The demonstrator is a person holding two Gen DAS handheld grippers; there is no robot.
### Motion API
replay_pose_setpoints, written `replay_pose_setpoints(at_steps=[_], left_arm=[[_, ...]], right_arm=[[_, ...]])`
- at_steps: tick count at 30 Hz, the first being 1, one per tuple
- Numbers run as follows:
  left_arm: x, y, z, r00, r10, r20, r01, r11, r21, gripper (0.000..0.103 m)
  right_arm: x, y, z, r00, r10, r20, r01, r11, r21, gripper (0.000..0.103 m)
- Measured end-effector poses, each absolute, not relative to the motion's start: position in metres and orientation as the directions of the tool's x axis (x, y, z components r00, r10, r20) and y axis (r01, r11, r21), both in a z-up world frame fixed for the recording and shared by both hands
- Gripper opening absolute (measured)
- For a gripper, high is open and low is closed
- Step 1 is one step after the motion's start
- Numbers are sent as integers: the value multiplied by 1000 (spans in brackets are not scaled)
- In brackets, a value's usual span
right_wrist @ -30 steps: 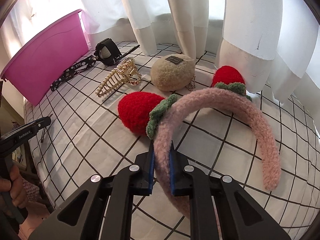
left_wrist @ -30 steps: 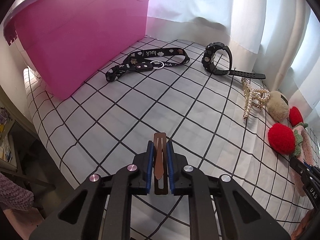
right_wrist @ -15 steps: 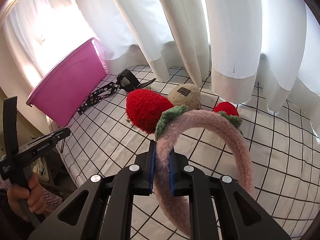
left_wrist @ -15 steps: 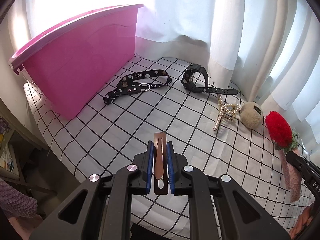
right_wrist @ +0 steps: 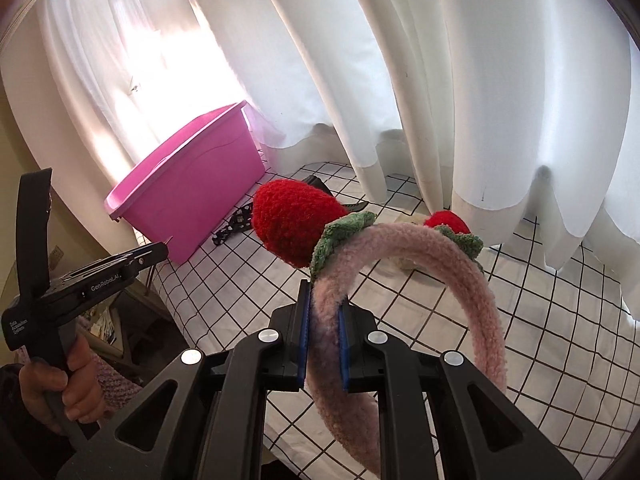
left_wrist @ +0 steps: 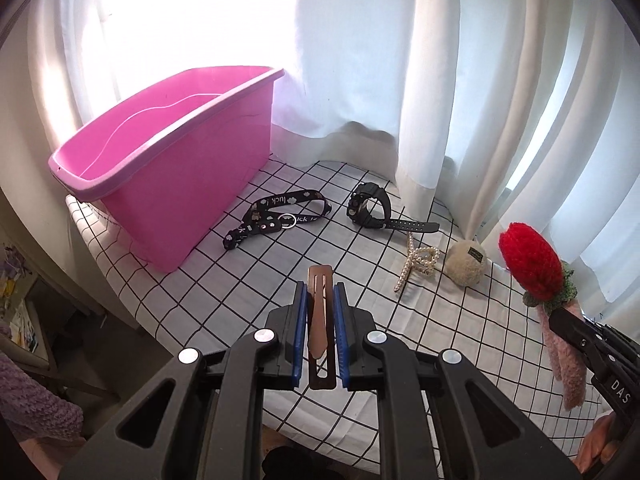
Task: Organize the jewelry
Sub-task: 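Carry the leather strip with the left tool toward the tub while the right tool lifts the headband, then lower the left tool's brown strip and right tool's headband into the pink tub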
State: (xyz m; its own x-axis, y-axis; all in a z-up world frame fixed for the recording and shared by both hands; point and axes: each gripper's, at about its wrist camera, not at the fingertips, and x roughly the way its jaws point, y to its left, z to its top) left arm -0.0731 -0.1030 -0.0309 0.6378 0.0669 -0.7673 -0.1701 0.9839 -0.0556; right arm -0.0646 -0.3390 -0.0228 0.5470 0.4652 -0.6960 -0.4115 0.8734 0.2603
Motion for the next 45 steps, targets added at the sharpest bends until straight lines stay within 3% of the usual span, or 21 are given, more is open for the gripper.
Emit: replay_pose_setpoints(at_steps=[12, 24, 34, 45], left_arm=[[-82, -66, 39, 741, 115, -661, -221, 972, -78, 13], [-29, 29, 74, 782, 145, -606, -242, 967, -81, 14], [29, 127, 79, 782, 166, -601, -275, 957, -94, 14], [83, 201, 56, 720, 162, -675, -314, 943, -108, 14]], right_arm=[[-48, -284, 49, 567, 564, -600, -558, 799, 224, 12], [-3, -169, 87, 558, 634, -536, -632, 743, 220, 12], [41, -56, 107, 538, 666, -517, -690, 700, 184, 12], [96, 50, 99, 434, 697, -570, -740, 637, 216, 12]])
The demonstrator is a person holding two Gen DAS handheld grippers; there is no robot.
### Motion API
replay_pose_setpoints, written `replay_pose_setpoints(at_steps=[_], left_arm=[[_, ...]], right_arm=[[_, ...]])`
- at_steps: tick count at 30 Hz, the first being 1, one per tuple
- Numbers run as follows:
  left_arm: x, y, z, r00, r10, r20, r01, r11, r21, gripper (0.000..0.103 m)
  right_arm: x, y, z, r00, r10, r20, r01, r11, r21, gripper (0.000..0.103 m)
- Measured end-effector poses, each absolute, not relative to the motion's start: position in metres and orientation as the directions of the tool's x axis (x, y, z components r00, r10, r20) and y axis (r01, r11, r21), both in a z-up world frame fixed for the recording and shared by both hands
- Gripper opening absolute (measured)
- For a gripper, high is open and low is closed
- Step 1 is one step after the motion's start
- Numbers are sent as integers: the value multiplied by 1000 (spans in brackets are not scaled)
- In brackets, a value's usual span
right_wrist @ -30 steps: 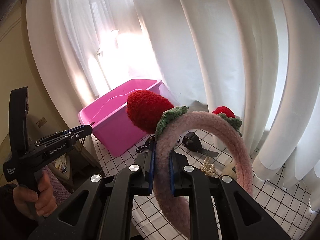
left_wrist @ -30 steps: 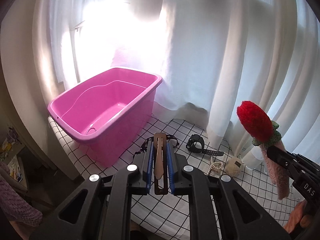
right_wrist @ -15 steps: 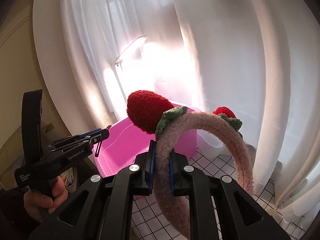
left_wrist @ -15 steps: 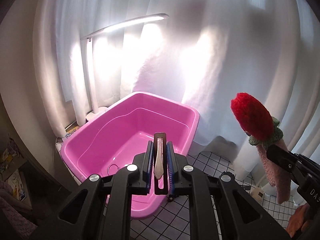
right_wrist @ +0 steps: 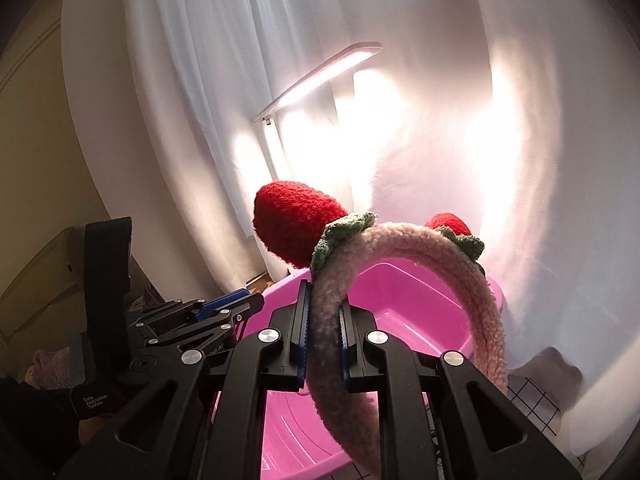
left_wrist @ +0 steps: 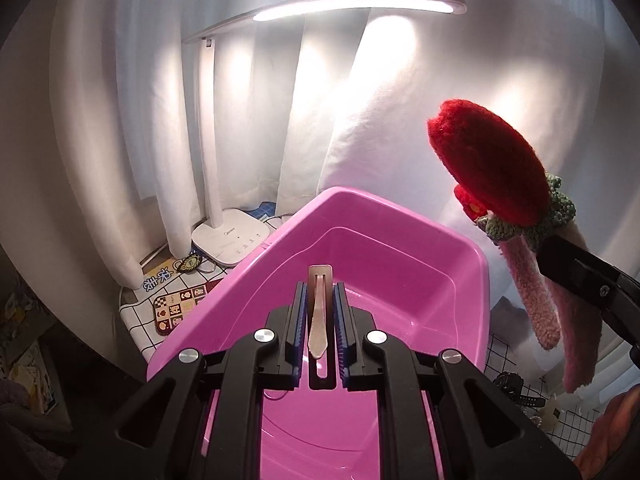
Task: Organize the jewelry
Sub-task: 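Lower the left tool's brown strip and right tool's headband into the pink tub, then open the left tool to drop the strip while the right tool releases the headband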
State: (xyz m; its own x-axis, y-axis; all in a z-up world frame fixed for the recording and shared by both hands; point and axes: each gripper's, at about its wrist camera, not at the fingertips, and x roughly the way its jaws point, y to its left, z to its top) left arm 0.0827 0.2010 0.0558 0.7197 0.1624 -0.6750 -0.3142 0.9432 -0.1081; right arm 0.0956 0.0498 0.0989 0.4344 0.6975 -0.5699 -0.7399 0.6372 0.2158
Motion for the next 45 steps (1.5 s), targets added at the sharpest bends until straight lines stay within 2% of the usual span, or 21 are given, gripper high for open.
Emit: replay_pose_setpoints(at_steps=[12, 24, 31, 45], left_arm=[[110, 242, 6, 571, 159, -805, -390, 916, -95, 14], [122, 255, -25, 430, 121, -895, -412, 908, -75, 14], [113, 267, -34, 390, 106, -915, -430, 899, -79, 14], [115, 270, -46, 339, 72, -938, -433, 897, -87, 14]], right_arm=[[161, 110, 44, 281, 626, -727, -717, 640, 274, 12], [202, 165, -22, 113, 407, -906, -697, 682, 220, 13], [224, 169, -53, 19, 347, -938, -633, 730, 257, 13], [230, 182, -62, -18, 296, -955, -623, 743, 242, 13]])
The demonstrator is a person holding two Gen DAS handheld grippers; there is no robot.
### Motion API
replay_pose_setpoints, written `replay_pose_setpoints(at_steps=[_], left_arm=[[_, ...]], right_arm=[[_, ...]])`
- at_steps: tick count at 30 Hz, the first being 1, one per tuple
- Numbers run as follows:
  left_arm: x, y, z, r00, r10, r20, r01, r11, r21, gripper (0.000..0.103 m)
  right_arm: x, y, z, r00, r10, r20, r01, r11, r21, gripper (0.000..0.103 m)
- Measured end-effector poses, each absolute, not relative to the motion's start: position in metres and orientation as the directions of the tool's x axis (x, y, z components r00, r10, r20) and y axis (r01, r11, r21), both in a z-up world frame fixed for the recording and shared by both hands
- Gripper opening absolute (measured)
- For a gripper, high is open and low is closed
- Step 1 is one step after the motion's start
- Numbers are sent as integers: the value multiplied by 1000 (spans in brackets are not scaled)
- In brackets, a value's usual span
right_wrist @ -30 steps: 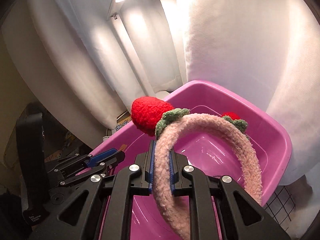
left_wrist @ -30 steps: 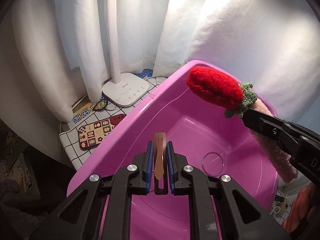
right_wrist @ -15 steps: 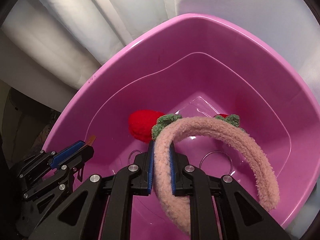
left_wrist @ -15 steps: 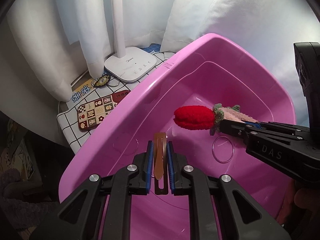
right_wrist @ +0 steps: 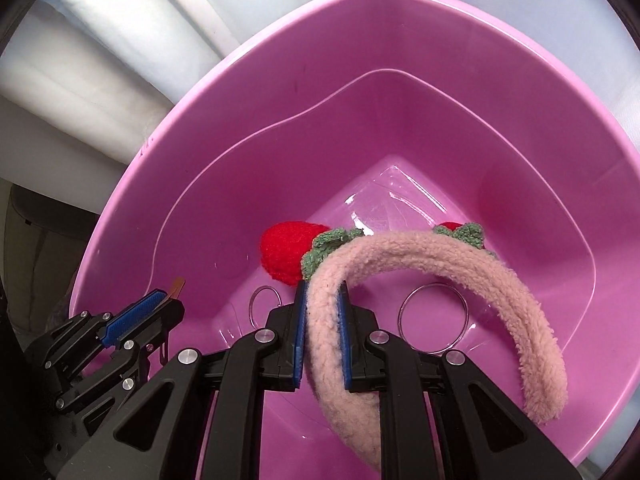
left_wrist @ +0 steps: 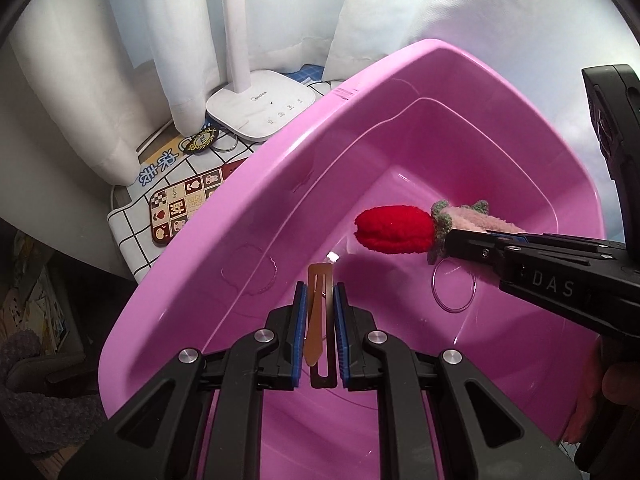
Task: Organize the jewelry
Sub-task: 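Open the left tool to drop the strip while the right tool releases the headband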
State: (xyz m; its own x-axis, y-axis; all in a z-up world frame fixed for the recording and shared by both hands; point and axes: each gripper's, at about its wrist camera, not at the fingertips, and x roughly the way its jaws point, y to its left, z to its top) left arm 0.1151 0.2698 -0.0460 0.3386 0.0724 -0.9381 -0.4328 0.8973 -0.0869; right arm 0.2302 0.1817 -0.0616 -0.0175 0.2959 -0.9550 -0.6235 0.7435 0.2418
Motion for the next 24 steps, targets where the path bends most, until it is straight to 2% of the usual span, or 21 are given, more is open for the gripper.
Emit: replay_pose_setpoints(at_steps=[1, 2, 3, 4, 5, 6, 8, 10, 13, 24], left_arm=[[115, 270, -46, 337, 70, -939, -433, 897, -88, 14], [116, 270, -47, 334, 71, -940, -434, 897, -87, 15], [115, 270, -46, 334, 72, -940, -434, 897, -86, 20], [115, 269, -46, 336, 73, -939, -432, 898, -85, 28], [114, 269, -44, 341, 75, -937, -430, 899, -84, 33], [114, 268, -42, 346, 81, -935, -428, 900, -80, 42], [113, 266, -39, 355, 88, -931, -421, 904, -75, 53], [112, 263, -35, 368, 99, -924, -413, 908, -67, 68], [111, 262, -34, 374, 90, -923, -412, 908, -79, 72], [104, 260, -28, 380, 108, -919, -411, 910, -63, 74]], right_arm=[[231, 182, -62, -18, 293, -956, -623, 744, 241, 15], [232, 182, -62, -11, 289, -957, -622, 748, 233, 22], [233, 182, -62, -5, 289, -957, -620, 751, 229, 30], [233, 183, -61, 0, 289, -957, -618, 752, 227, 33], [234, 183, -61, 2, 290, -957, -617, 753, 227, 41], [235, 183, -61, 2, 292, -956, -613, 756, 230, 51], [234, 181, -62, 1, 295, -956, -608, 759, 234, 55], [234, 181, -64, -3, 295, -956, -600, 764, 238, 57], [234, 179, -64, -2, 300, -954, -596, 765, 242, 59], [229, 170, -54, 30, 327, -944, -603, 759, 244, 59]])
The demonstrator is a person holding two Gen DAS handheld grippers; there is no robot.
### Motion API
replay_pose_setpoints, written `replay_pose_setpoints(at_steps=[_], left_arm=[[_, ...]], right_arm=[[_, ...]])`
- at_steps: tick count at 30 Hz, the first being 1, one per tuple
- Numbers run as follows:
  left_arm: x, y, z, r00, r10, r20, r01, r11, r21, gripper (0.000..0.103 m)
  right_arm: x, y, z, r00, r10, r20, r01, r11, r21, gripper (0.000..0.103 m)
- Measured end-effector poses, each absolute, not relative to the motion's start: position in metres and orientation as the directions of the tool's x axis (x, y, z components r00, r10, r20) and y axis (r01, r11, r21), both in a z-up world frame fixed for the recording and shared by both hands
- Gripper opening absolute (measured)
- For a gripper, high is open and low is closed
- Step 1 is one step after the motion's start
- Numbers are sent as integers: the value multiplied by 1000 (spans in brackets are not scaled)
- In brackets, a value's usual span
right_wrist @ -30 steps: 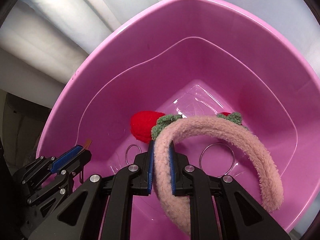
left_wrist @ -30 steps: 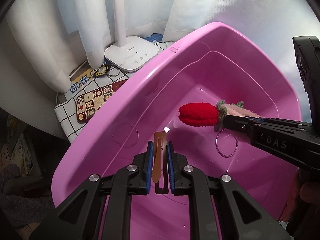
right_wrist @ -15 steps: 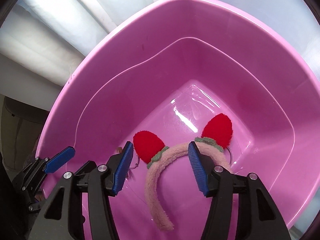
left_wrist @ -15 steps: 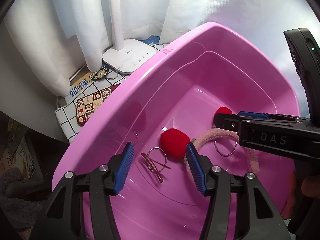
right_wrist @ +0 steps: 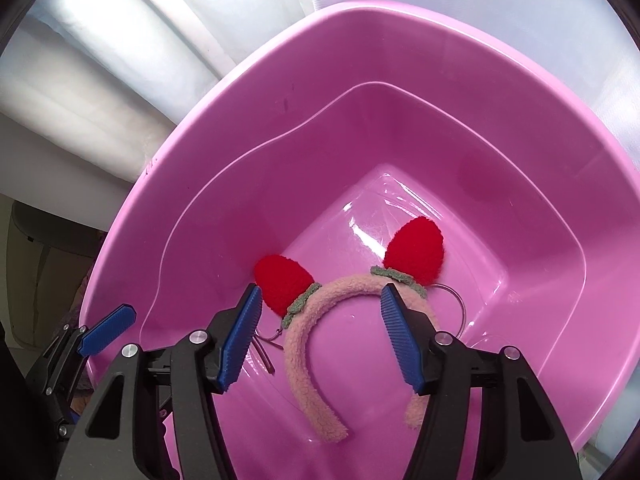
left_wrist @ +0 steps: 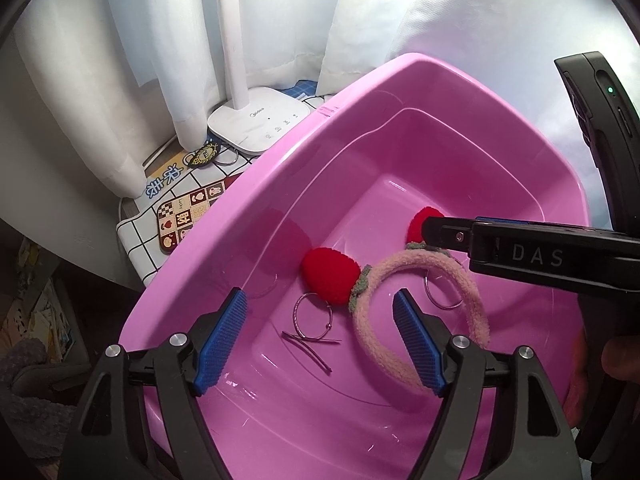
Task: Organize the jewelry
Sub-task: 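Open the left tool to drop the strip while the right tool releases the headband, then withdraw both open tools from the tub back over the table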
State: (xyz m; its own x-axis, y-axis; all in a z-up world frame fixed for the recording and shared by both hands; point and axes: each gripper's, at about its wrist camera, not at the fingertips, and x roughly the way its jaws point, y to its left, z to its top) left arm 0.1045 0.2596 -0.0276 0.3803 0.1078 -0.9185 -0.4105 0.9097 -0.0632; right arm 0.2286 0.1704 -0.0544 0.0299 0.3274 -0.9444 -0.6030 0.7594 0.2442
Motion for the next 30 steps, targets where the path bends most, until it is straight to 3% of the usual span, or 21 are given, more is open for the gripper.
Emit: replay_pose_setpoints(at_steps=[4, 9, 12, 30], left_arm=[[98, 259, -19, 404, 124, -906, -408, 911, -57, 79], [90, 261, -10, 427, 148, -892, -412, 910, -46, 84], [86, 263, -7, 430, 157, -889, -421, 906, -43, 84], [57, 221, 39, 526, 204, -826, -400, 916, -28, 87]], right_arm=[[223, 169, -38, 67, 350, -934, -611, 755, 239, 66], [209, 165, -23, 128, 370, -920, -628, 748, 213, 67], [200, 160, -13, 172, 400, -900, -630, 747, 212, 75], [132, 52, 61, 405, 505, -762, -557, 797, 232, 76]])
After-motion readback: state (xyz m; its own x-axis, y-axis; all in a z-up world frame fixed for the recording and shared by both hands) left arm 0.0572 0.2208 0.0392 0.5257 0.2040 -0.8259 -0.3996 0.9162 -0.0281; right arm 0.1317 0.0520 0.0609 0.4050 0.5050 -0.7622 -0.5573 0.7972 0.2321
